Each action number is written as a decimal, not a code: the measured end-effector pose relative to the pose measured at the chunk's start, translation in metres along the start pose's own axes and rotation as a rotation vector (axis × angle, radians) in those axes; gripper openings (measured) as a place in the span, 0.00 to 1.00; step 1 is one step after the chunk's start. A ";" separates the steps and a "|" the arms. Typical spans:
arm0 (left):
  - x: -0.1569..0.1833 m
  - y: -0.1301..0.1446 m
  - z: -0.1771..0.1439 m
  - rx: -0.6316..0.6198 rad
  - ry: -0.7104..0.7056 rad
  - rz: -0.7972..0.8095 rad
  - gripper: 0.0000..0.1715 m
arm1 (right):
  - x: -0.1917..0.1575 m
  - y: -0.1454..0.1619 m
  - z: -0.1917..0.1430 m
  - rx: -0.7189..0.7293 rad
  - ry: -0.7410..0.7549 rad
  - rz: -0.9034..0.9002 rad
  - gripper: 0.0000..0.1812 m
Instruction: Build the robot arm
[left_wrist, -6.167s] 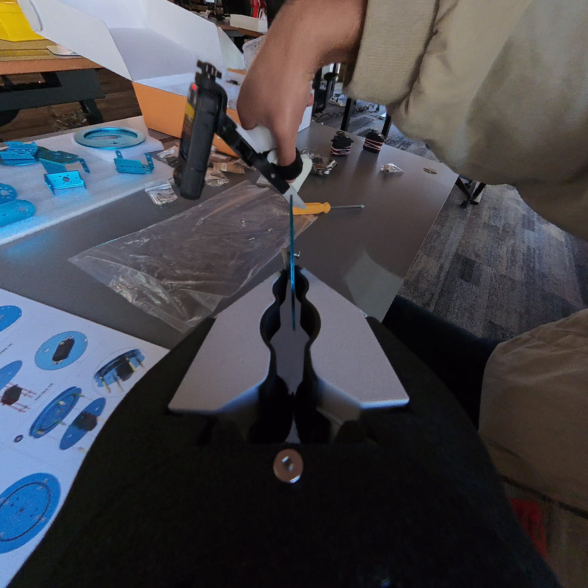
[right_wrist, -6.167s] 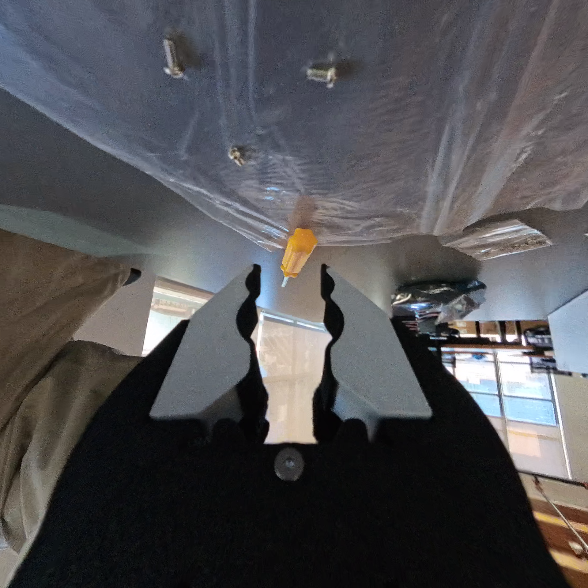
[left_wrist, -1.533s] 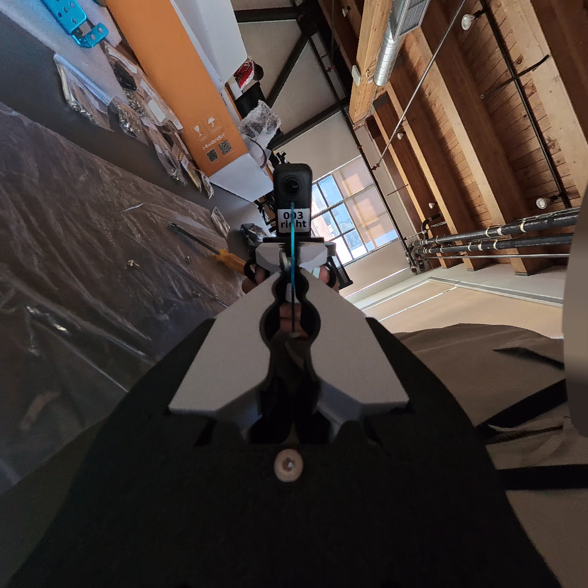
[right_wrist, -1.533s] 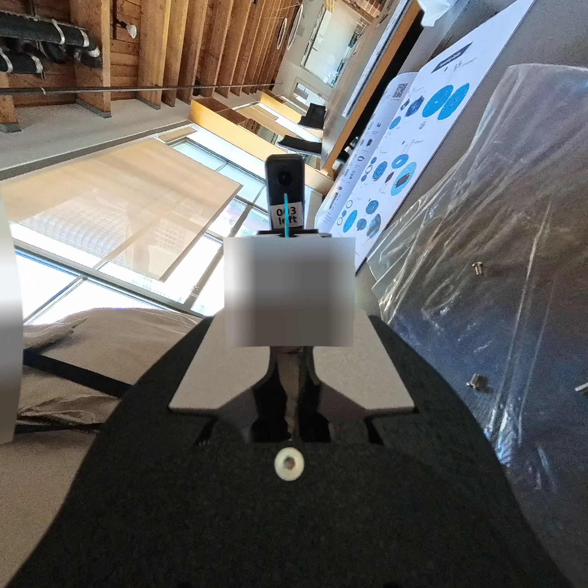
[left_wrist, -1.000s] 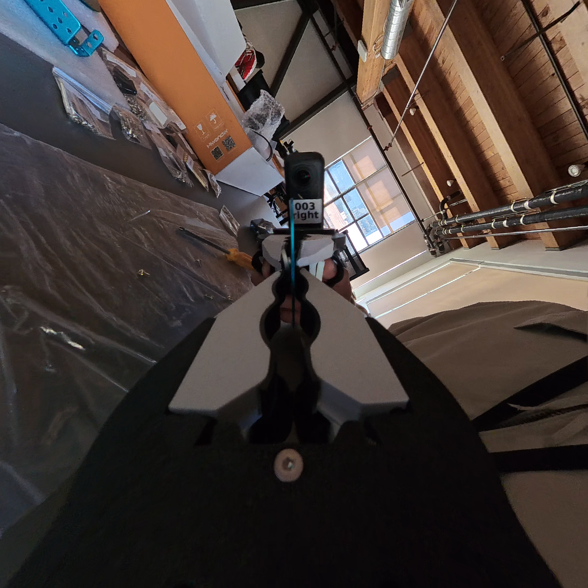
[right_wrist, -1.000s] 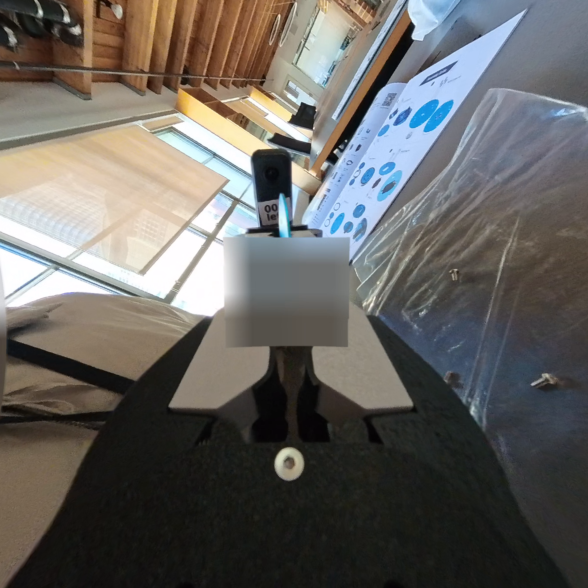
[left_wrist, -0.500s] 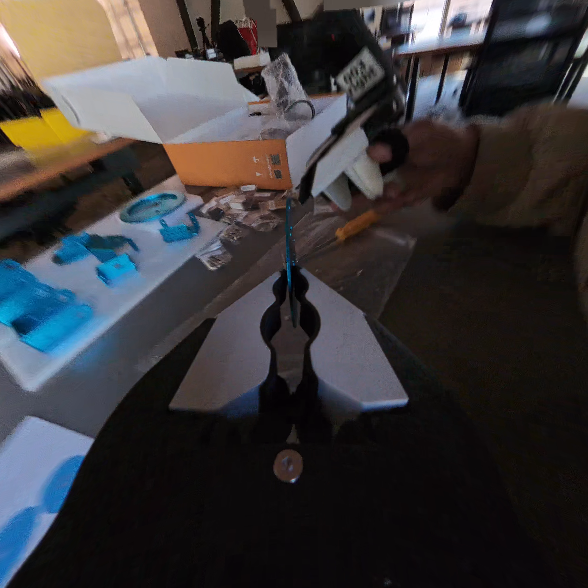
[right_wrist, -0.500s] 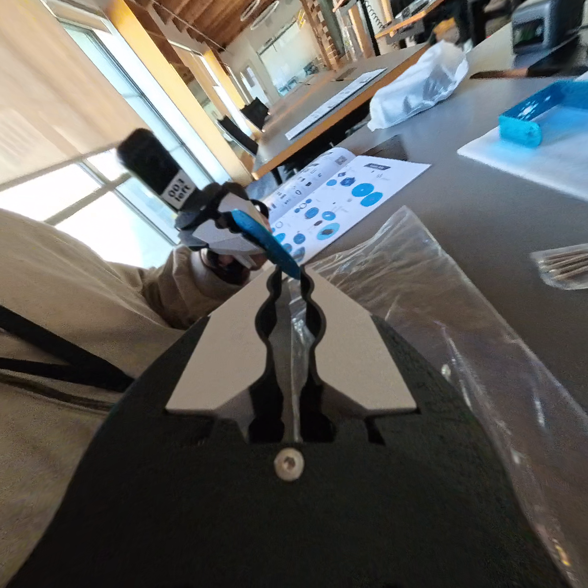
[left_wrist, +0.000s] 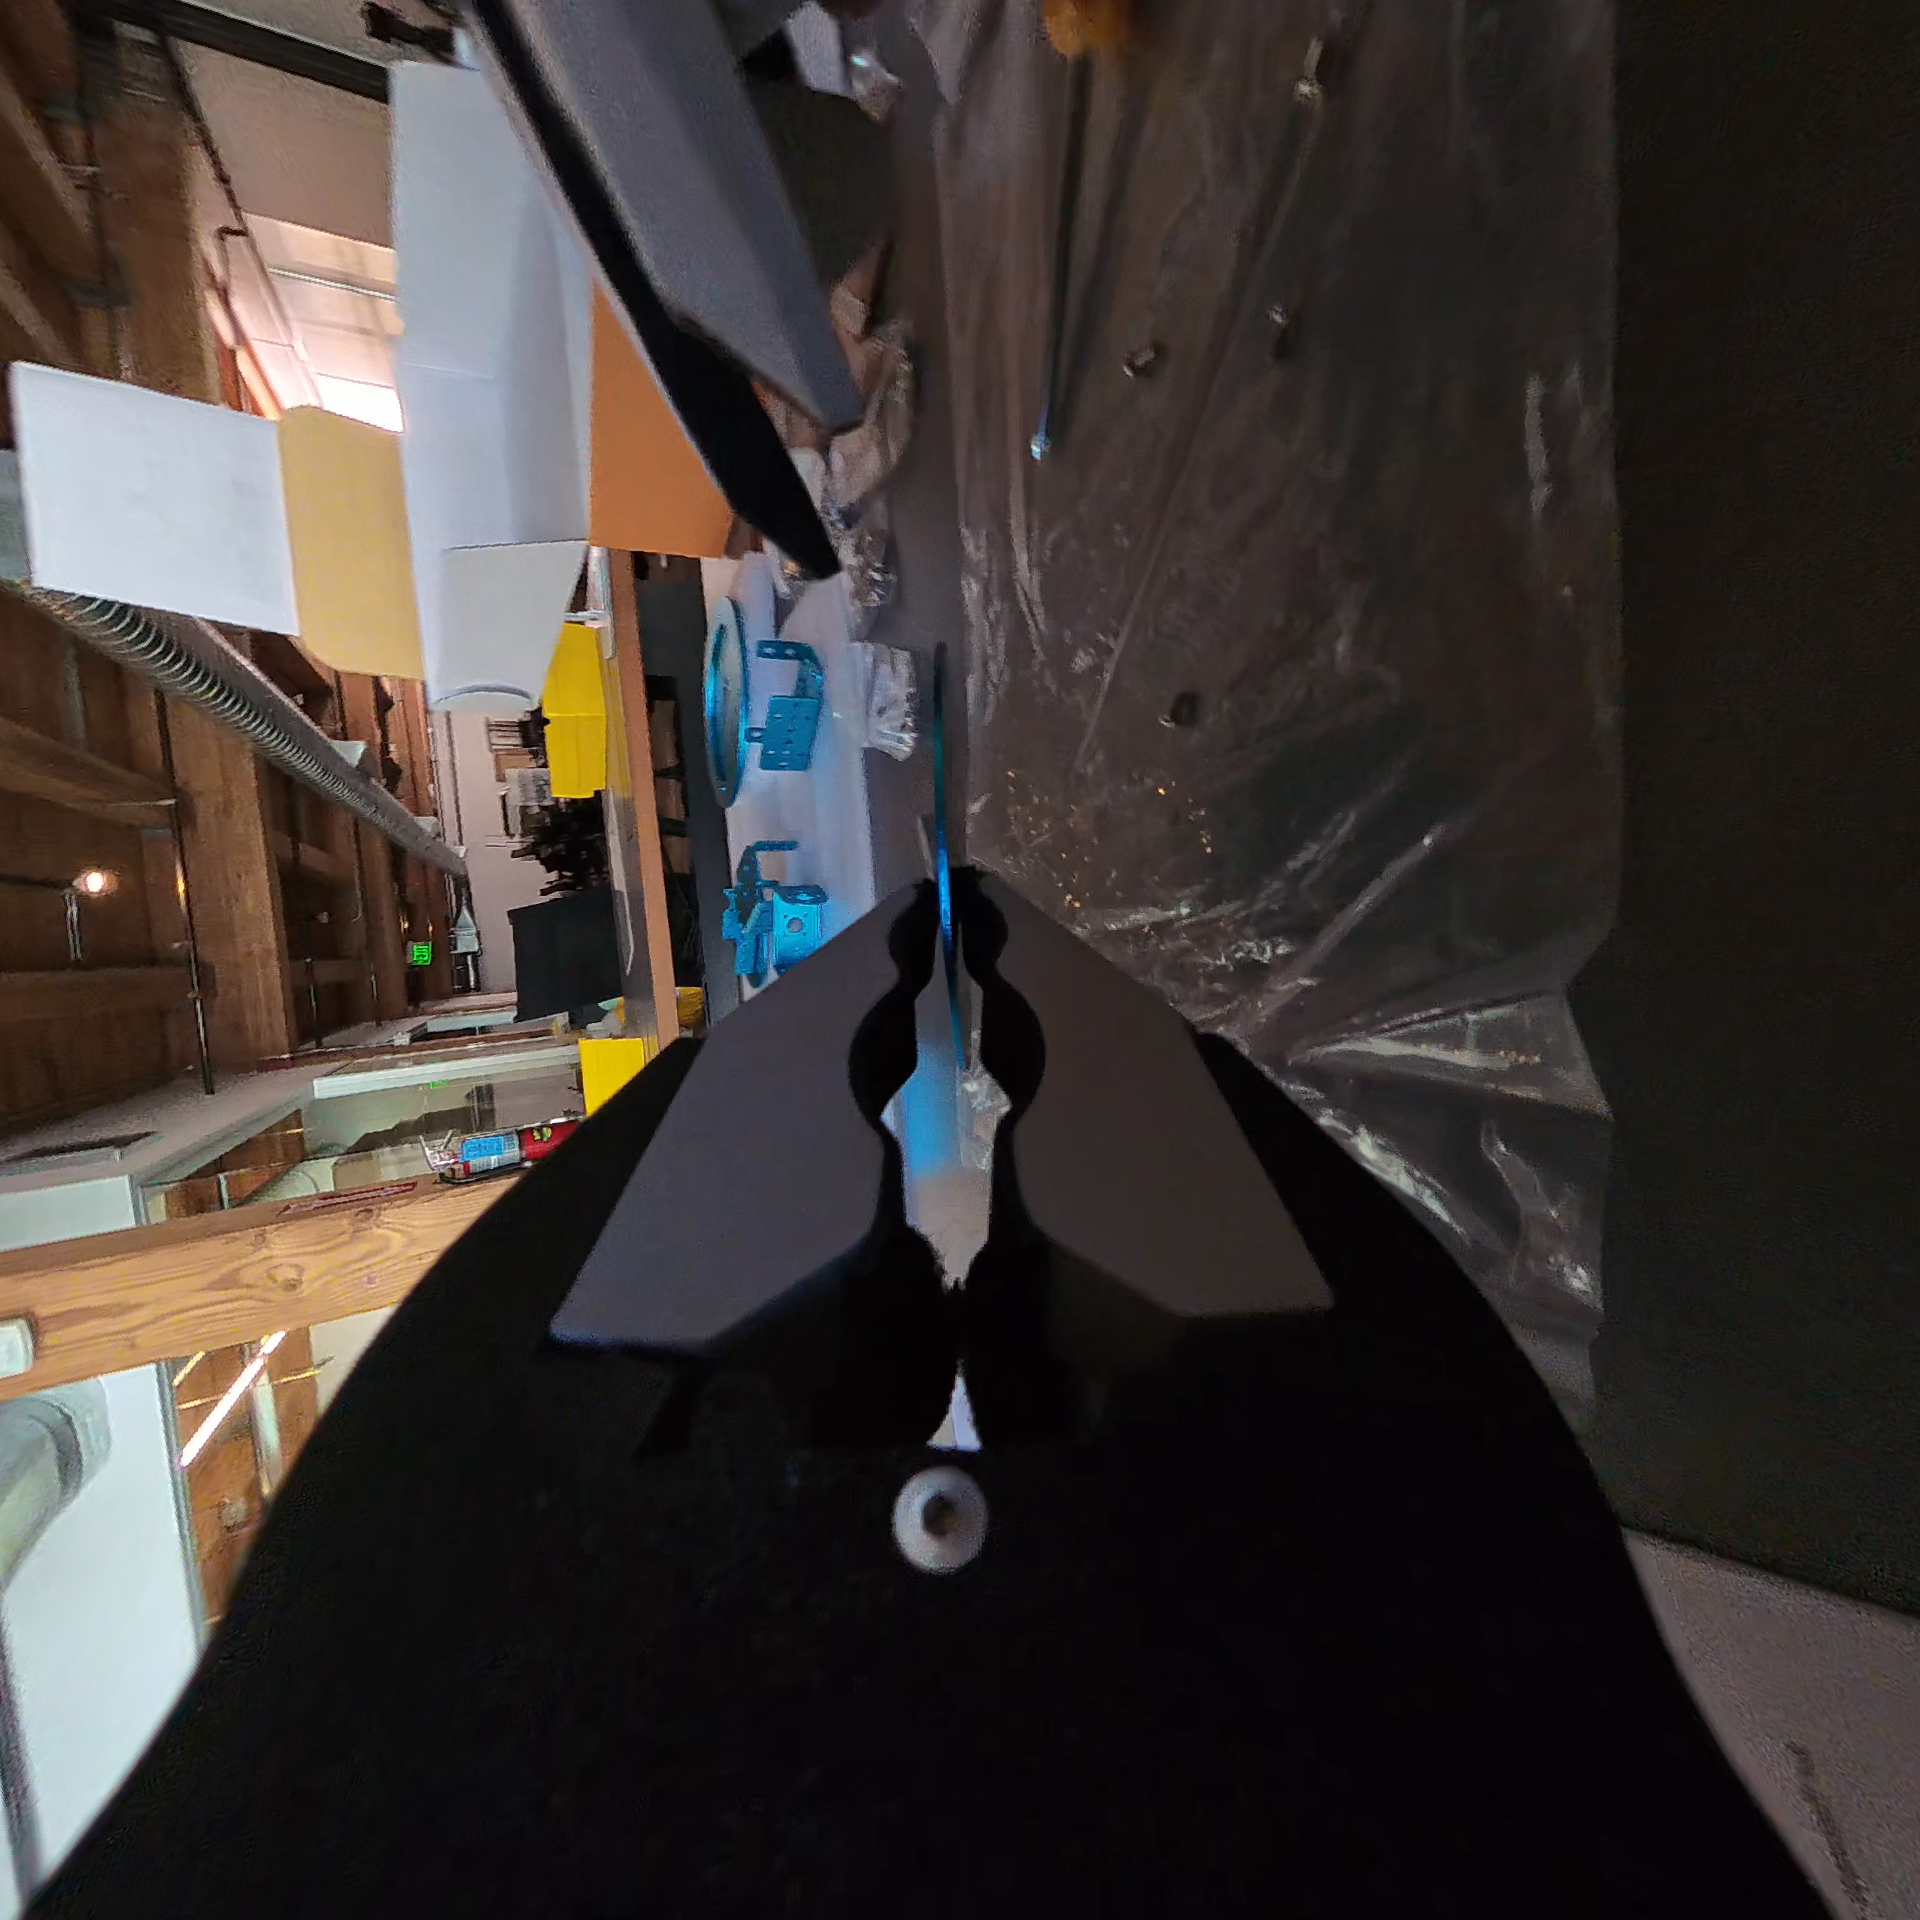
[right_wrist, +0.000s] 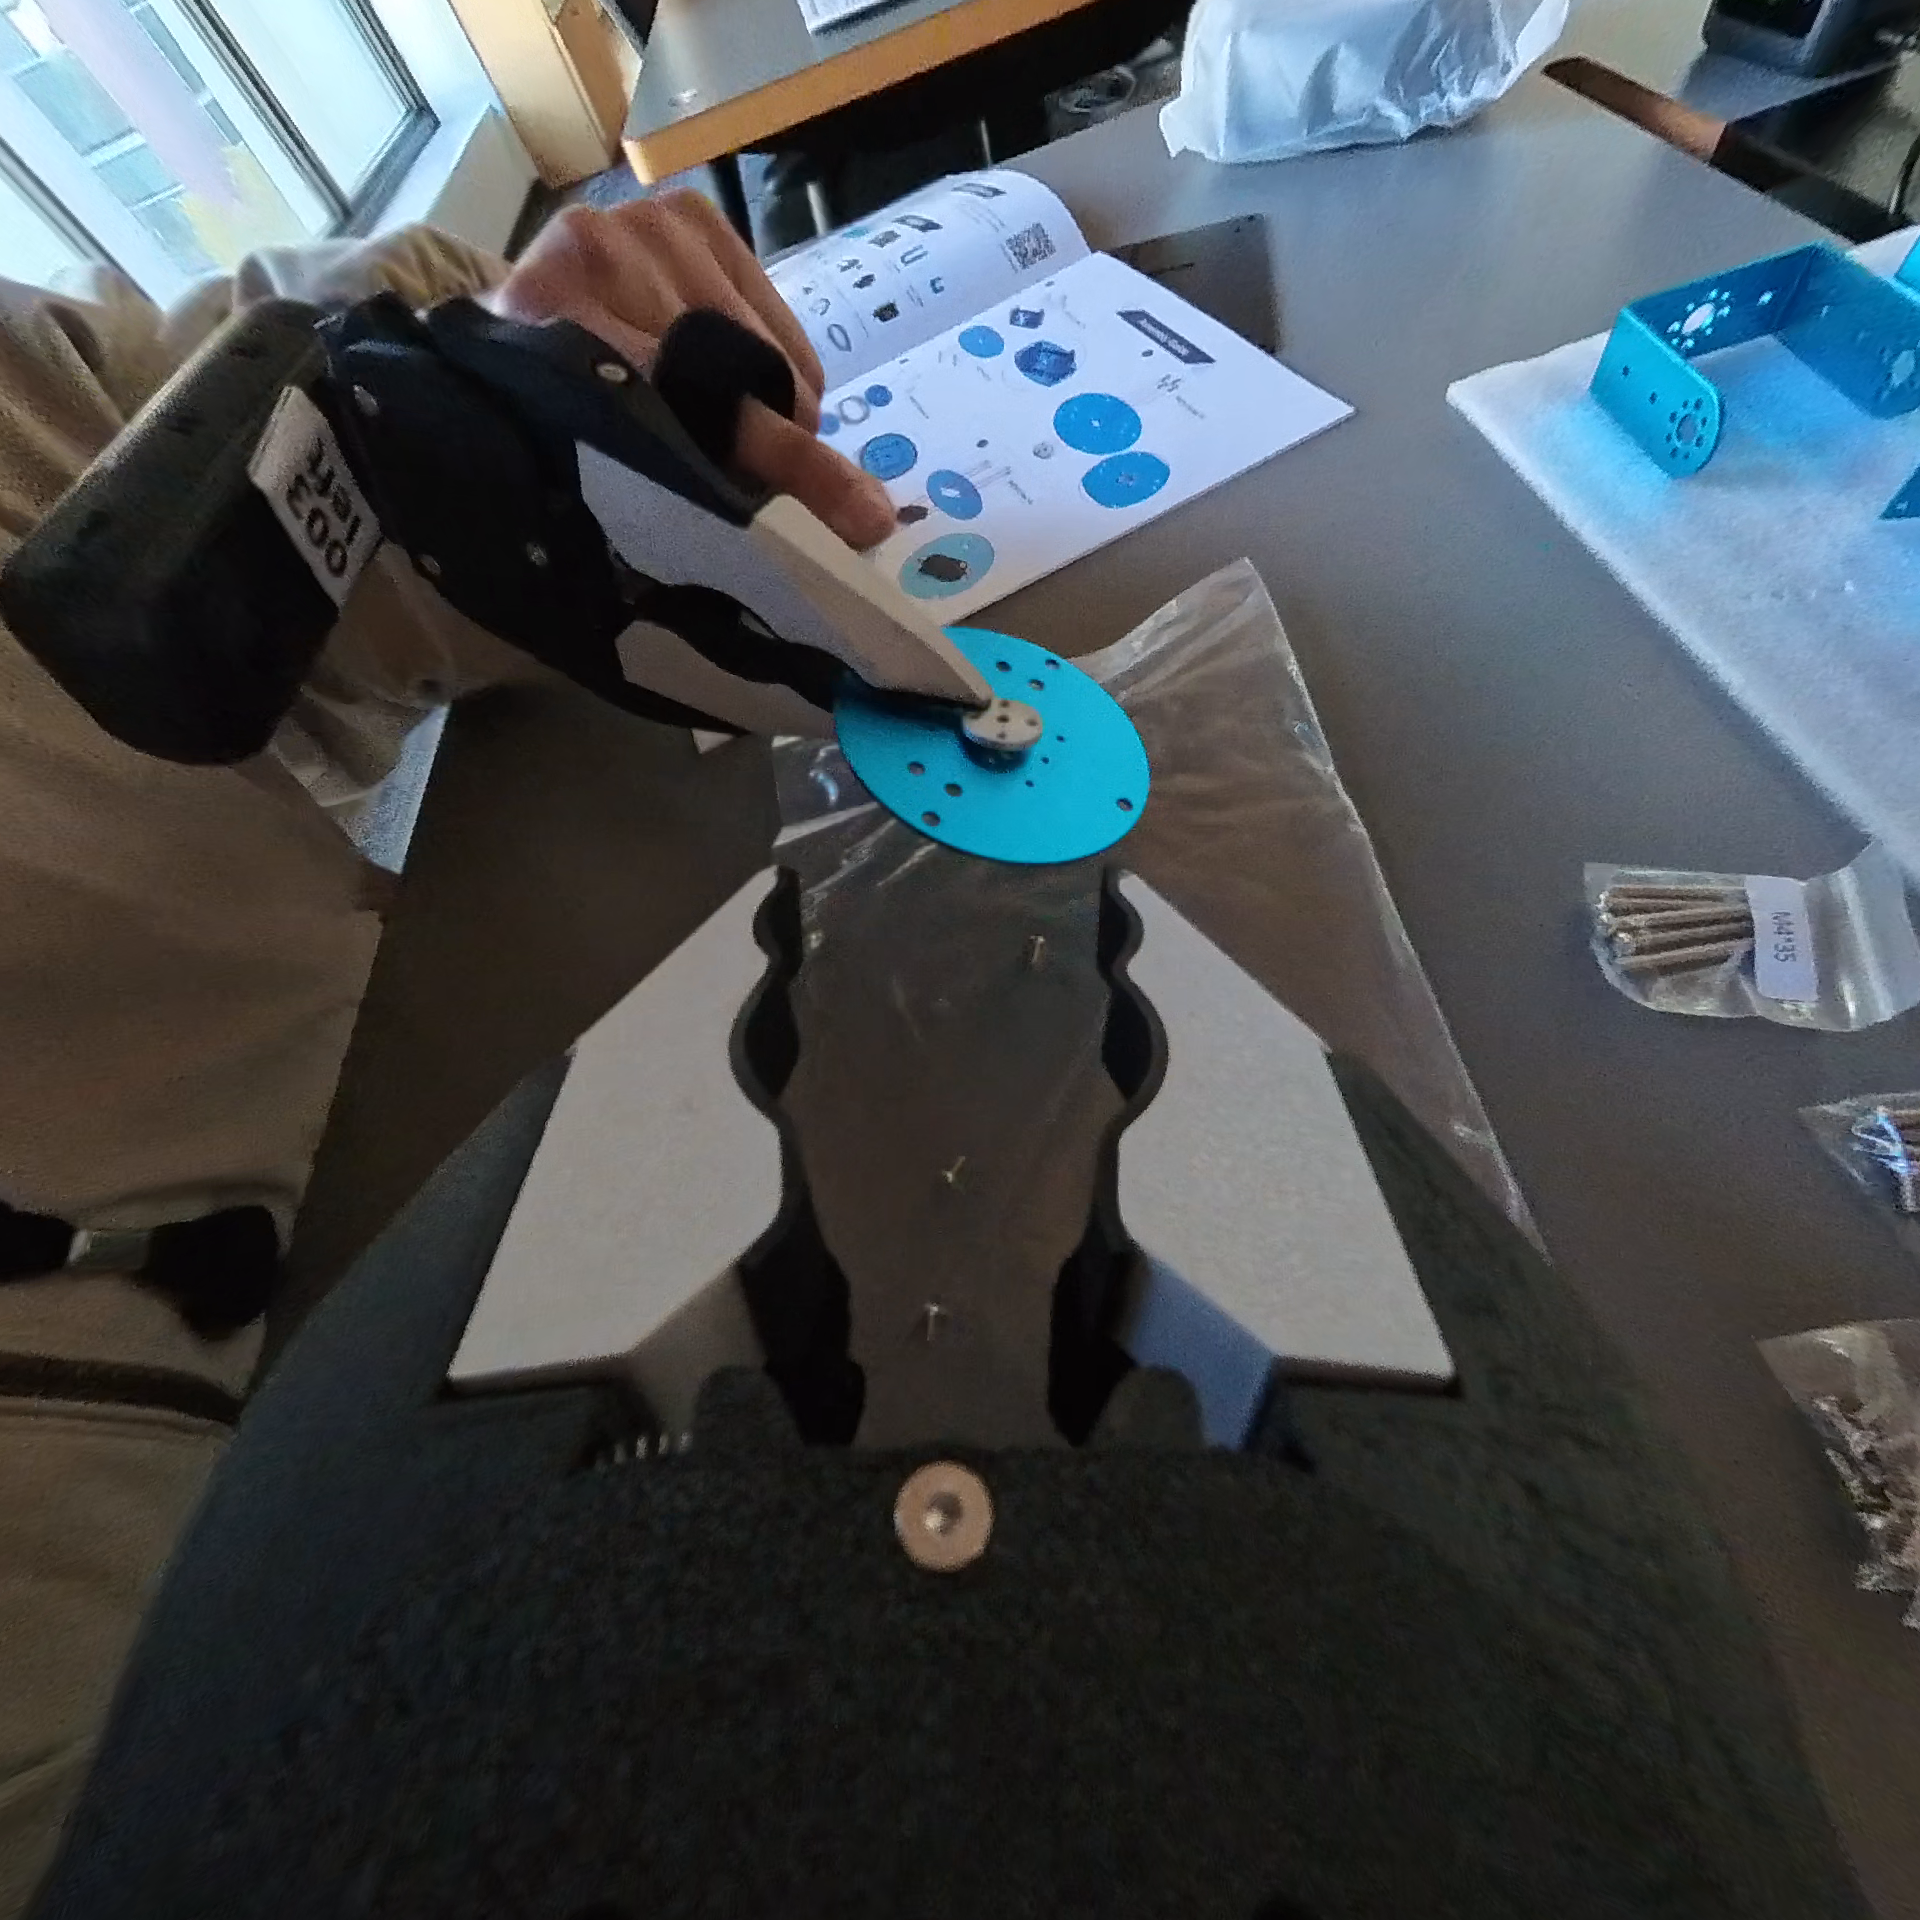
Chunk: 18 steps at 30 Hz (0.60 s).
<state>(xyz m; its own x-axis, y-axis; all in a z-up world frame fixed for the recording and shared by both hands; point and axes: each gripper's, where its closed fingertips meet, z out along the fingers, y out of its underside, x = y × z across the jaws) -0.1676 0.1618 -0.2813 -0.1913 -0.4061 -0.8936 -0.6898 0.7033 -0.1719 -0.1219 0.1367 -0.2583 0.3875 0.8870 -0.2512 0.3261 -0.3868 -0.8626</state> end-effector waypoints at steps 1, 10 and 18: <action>0.003 0.002 0.002 -0.012 0.013 0.018 0.02 | 0.003 0.001 0.003 -0.017 -0.010 0.019 0.31; 0.021 0.027 0.019 -0.103 0.028 0.017 0.02 | 0.027 0.014 0.057 -0.175 -0.008 -0.100 0.23; 0.023 0.026 0.022 -0.083 0.062 -0.110 0.03 | 0.019 0.020 0.070 -0.282 0.046 -0.326 0.14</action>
<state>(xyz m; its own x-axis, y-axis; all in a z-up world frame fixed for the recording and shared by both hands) -0.1747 0.1836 -0.3160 -0.1520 -0.5152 -0.8435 -0.7640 0.6027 -0.2305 -0.1681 0.1632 -0.3112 0.2611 0.9645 0.0398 0.6584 -0.1478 -0.7380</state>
